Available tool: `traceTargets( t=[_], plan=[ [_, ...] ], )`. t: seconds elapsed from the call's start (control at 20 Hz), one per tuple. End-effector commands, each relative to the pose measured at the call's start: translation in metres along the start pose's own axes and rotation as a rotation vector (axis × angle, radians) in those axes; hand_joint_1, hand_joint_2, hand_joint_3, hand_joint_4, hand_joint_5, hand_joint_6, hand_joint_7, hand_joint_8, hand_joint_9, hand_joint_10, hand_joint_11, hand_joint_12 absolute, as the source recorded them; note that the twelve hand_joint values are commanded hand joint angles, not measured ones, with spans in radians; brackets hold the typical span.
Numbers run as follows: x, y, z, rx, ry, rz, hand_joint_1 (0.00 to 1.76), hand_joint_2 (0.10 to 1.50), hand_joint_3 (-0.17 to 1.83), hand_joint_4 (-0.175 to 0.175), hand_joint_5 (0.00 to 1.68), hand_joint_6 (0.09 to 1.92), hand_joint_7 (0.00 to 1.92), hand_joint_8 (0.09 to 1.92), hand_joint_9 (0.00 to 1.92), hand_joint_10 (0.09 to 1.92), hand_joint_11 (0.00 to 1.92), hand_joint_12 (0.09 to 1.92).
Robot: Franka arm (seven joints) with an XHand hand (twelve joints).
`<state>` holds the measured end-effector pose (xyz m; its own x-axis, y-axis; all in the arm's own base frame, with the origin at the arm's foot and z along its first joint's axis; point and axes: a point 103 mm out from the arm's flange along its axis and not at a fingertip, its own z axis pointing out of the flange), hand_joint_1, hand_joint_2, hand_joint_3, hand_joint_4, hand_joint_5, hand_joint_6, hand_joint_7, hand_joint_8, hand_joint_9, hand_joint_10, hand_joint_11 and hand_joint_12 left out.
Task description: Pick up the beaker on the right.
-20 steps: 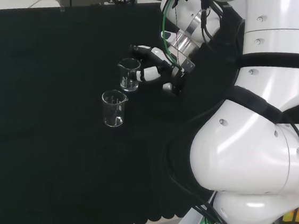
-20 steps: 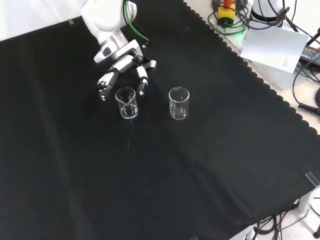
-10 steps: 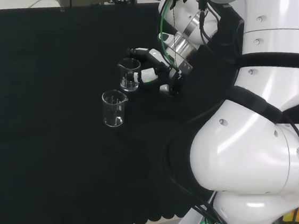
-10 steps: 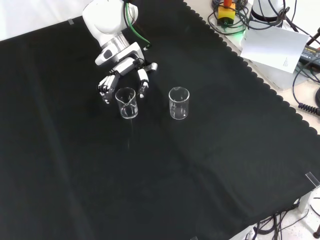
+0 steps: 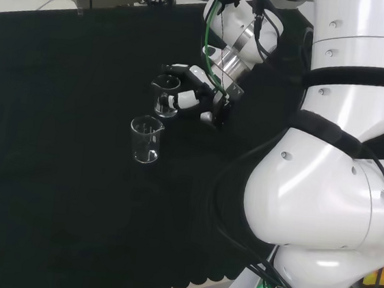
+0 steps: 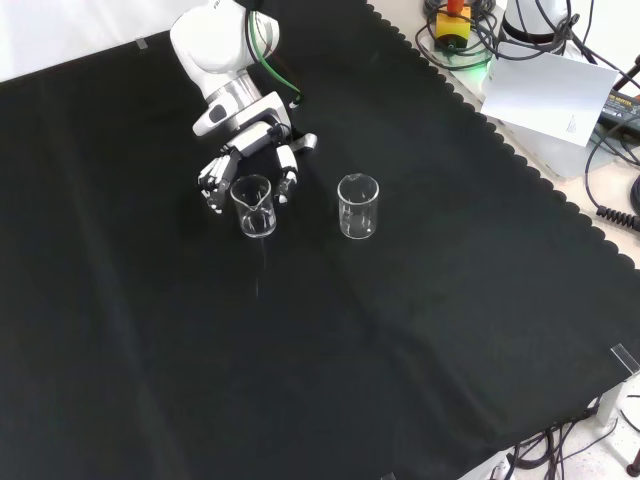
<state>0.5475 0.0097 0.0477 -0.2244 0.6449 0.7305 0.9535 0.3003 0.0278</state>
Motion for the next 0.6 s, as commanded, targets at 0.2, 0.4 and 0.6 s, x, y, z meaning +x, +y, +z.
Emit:
traceTargets(
  t=[0.2, 0.4, 0.6],
  plan=[
    [-0.0023, 0.0034, 0.0035, -0.037, 0.039, -0.033, 0.95, 0.49, 0.71, -0.071, 0.54, 0.12, 0.39, 0.78, 0.53, 0.63, 0.15, 1.37],
    [-0.0007, 0.0063, 0.0064, -0.025, 0.049, -0.049, 0.95, 0.49, 0.72, -0.070, 0.56, 0.13, 0.39, 0.79, 0.55, 0.63, 0.16, 1.37],
    [-0.0012, 0.0078, 0.0089, -0.014, 0.056, -0.046, 0.95, 0.48, 0.73, -0.070, 0.55, 0.17, 0.40, 0.78, 0.57, 0.61, 0.17, 1.36]
  ],
)
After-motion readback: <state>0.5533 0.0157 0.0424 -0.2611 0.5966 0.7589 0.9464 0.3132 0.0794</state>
